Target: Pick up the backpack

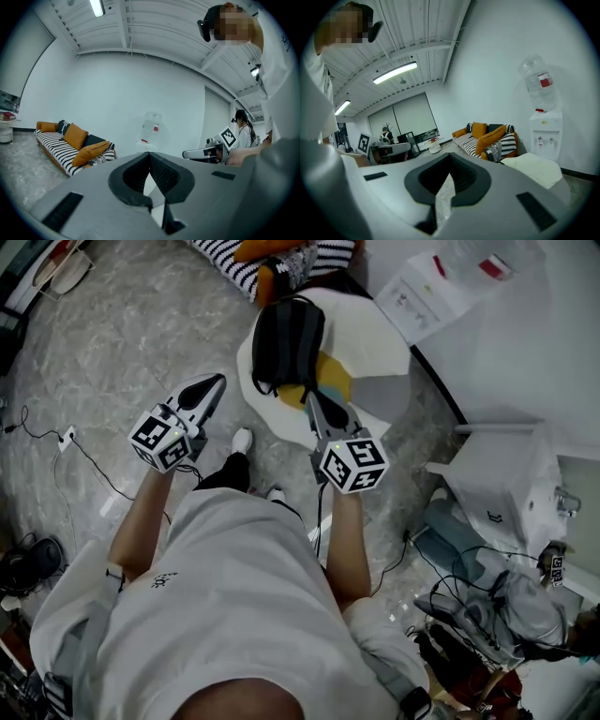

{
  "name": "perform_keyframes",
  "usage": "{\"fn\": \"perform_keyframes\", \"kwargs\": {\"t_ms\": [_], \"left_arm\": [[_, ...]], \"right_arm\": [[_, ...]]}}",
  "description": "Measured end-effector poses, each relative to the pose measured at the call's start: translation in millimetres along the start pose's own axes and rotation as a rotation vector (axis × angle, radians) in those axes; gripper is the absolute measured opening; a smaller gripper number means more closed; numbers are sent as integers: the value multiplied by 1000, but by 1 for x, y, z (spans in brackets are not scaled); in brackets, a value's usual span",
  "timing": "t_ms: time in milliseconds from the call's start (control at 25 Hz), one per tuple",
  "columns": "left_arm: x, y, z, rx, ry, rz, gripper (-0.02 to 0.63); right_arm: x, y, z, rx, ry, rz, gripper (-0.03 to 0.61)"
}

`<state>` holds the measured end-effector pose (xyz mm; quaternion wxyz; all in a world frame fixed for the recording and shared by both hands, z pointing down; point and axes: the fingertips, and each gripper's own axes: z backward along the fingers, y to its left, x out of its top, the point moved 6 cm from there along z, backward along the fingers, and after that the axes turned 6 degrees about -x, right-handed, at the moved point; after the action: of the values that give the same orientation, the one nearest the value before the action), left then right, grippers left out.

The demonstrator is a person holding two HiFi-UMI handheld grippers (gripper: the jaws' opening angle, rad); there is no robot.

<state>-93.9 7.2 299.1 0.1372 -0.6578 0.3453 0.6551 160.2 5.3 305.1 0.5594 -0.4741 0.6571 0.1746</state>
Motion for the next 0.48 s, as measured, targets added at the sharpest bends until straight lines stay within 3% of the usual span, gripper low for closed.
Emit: {"fn": "perform_keyframes", "kwargs": {"t_ms": [280, 480], "left_arm": [[18, 73, -24, -64, 30, 35, 3], [12, 106, -36, -130, 46, 85, 3]], "right_arm": [[29, -2, -65, -45, 19, -27, 7], [32, -9, -82, -95, 21, -52, 8]]}}
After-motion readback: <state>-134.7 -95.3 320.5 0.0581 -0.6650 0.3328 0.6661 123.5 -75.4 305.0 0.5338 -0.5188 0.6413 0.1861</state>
